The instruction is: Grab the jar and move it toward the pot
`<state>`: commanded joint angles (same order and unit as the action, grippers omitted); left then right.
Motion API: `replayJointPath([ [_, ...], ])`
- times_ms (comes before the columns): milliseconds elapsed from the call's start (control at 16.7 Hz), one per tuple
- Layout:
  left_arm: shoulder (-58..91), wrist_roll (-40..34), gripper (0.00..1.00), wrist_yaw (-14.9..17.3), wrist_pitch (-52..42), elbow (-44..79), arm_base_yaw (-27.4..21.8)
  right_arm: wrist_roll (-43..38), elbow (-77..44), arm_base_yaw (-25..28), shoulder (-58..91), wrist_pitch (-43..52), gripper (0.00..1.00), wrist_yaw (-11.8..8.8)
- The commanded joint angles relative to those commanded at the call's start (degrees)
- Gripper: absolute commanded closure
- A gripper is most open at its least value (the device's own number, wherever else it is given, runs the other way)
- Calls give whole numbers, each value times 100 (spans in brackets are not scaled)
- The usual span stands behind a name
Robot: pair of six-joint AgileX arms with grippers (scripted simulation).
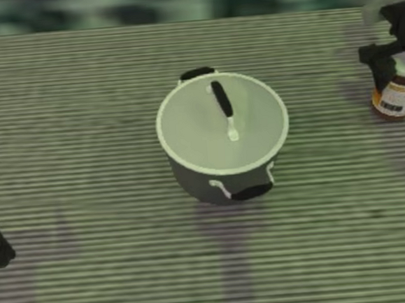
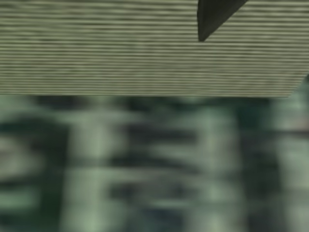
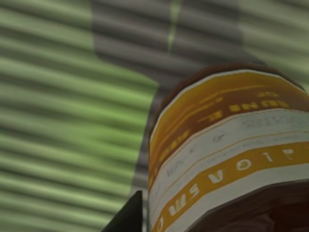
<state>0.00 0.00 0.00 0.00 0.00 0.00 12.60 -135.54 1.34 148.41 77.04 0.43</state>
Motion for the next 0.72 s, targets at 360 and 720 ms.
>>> replayJointPath([
  [360,0,0,0,0,0,0,0,-18,418,22,-417,6,100,-6],
  [720,0,0,0,0,0,0,0,-40,2242,101,-2377,68,100,-26],
])
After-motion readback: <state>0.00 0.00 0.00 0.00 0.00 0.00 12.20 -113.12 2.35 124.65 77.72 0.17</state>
